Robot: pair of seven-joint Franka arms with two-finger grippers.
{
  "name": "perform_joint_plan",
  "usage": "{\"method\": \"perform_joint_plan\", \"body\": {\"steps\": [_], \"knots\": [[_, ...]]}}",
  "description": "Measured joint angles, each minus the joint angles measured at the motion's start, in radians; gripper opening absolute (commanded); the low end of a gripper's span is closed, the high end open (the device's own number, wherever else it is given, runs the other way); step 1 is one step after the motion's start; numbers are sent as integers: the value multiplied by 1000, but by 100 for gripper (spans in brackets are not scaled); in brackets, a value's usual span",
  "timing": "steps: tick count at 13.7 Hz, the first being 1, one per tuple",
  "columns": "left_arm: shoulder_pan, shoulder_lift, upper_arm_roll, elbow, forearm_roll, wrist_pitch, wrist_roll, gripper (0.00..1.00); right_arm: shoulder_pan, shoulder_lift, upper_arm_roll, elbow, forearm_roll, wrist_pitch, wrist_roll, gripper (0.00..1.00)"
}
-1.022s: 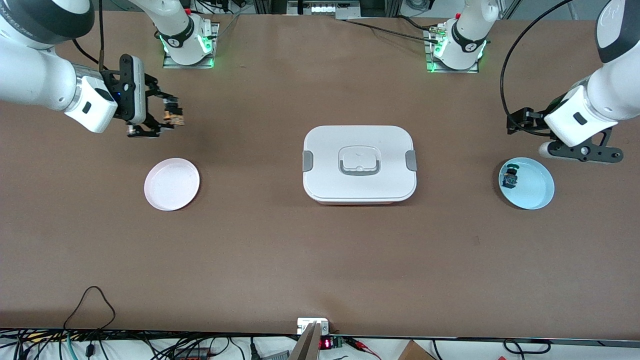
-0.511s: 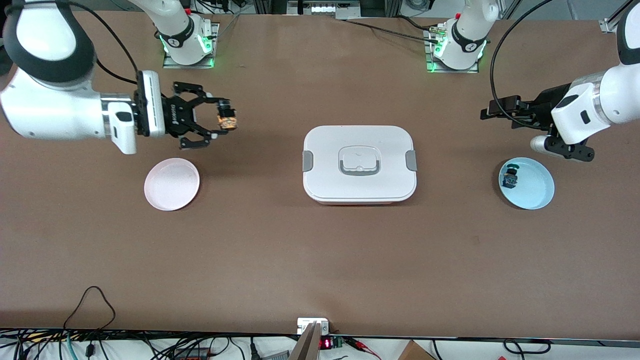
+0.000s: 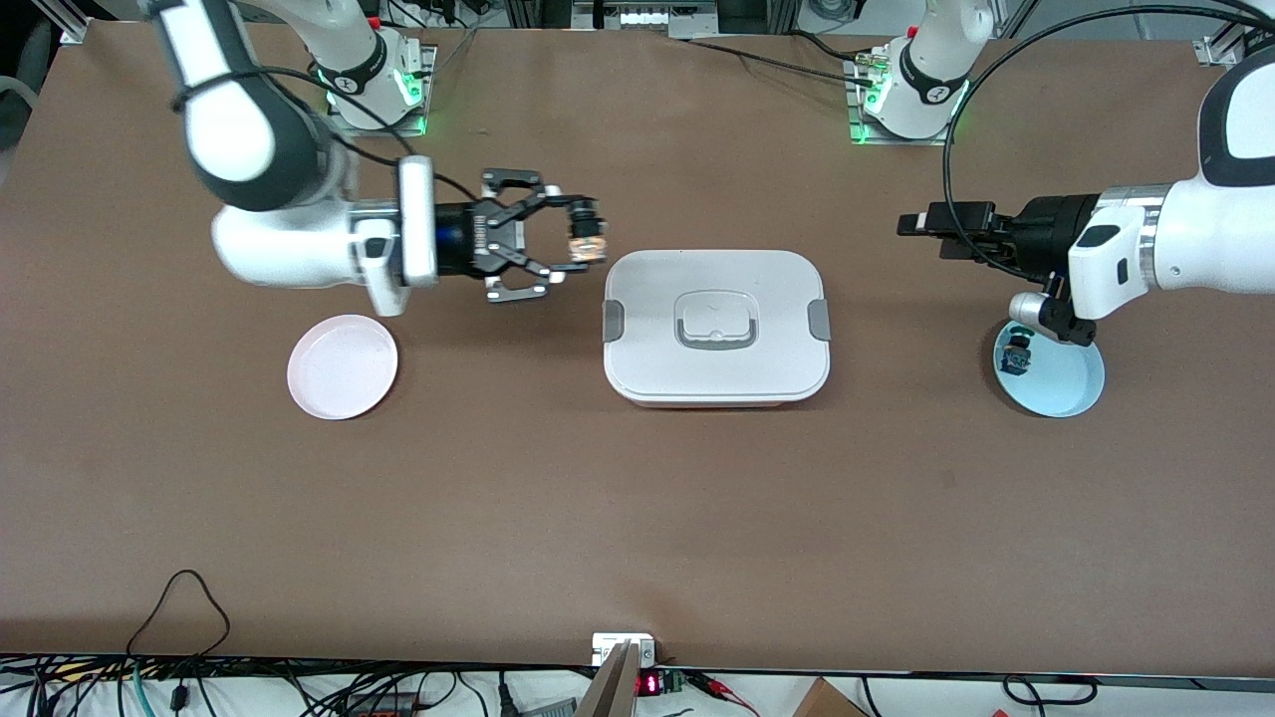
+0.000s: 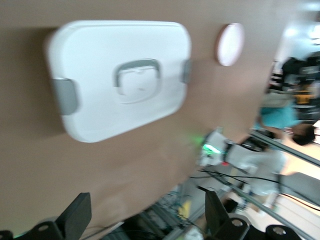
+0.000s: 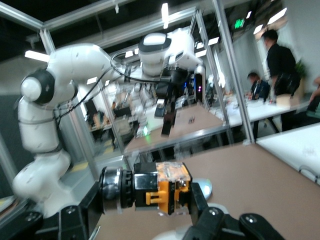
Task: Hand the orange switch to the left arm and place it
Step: 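Carry the switch over the box with the right gripper while the left gripper approaches, then close the left gripper on the switch held by the right gripper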
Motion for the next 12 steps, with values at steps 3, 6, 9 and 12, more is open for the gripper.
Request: {"method": "perform_joint_plan", "body": {"steps": [3, 6, 9, 12], "knots": [[1, 7, 4, -59, -154, -4, 6, 100, 98, 49, 0, 17, 176, 75, -92, 0], [1, 7, 5, -105, -210, 1, 52, 100, 153, 64, 0, 68, 268, 155, -94, 0], [0, 7, 6, -198, -386, 38, 84, 100, 232, 114, 0, 156, 329, 281, -94, 0], [-24, 5, 1, -271, -506, 111, 128, 100, 270, 177, 0, 234, 336, 356, -97, 0]]}}
